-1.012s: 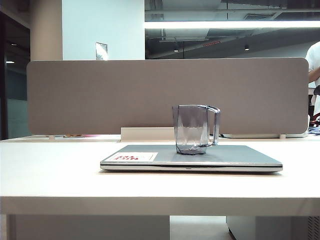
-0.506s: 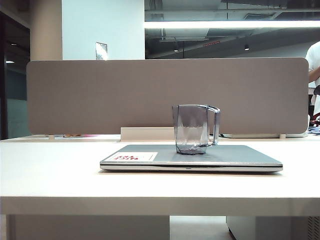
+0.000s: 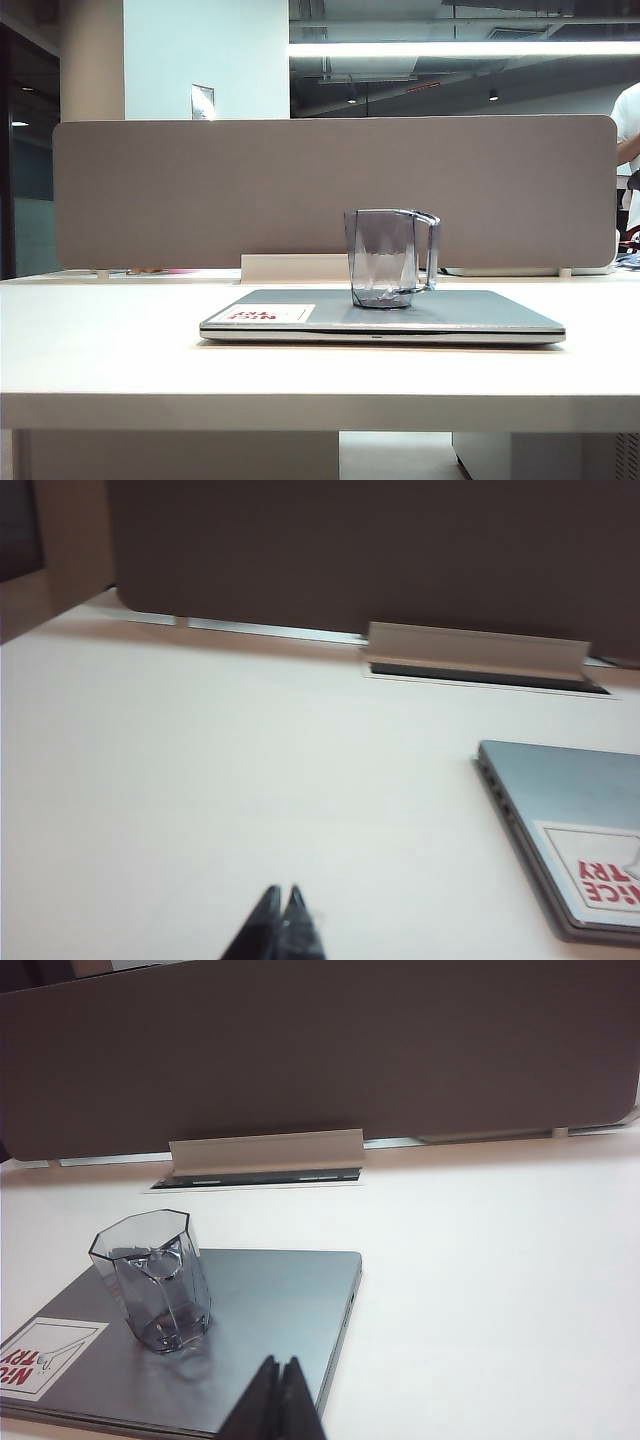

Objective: Pick up the water cup and place it on the left side of the laptop.

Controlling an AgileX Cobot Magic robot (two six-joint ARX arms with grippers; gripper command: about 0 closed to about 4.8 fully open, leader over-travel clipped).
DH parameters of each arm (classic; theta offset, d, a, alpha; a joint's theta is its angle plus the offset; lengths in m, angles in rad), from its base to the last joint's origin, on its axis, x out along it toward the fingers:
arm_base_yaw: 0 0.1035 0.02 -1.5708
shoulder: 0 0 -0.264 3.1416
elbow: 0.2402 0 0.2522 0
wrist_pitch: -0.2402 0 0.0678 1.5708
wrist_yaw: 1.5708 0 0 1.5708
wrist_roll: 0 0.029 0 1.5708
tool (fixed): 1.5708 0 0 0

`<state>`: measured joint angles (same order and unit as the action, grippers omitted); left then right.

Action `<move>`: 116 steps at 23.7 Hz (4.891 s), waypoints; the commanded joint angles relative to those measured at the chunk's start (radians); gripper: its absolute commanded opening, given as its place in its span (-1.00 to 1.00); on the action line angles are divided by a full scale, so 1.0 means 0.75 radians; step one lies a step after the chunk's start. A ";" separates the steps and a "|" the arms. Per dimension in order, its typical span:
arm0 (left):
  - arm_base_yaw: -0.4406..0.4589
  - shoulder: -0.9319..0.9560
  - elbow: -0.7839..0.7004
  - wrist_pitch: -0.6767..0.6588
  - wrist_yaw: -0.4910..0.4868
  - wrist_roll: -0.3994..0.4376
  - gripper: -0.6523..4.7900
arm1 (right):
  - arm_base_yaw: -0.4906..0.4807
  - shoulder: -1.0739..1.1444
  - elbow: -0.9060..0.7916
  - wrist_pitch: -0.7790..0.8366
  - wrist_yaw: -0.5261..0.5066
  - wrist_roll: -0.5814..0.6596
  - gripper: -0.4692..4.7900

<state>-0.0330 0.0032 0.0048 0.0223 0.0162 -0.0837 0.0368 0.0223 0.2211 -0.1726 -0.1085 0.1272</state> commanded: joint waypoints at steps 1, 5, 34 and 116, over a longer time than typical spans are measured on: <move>-0.002 0.002 0.015 0.011 0.067 -0.003 -0.78 | 0.001 0.104 0.059 0.019 -0.039 0.001 -0.84; -0.004 0.008 0.090 -0.041 0.102 -0.003 -0.78 | 0.001 0.332 0.161 0.051 -0.049 -0.001 -0.84; -0.197 1.000 0.809 -0.094 0.397 0.067 -0.78 | 0.200 1.758 0.571 0.659 -0.248 0.006 -0.84; -0.571 1.464 1.003 -0.234 0.237 0.182 -0.78 | 0.630 1.928 0.783 0.394 -0.025 -0.036 -0.84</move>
<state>-0.4419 1.0931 0.7517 -0.1791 0.1928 0.0525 0.5076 1.4979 0.8036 0.1291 -0.1478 0.1116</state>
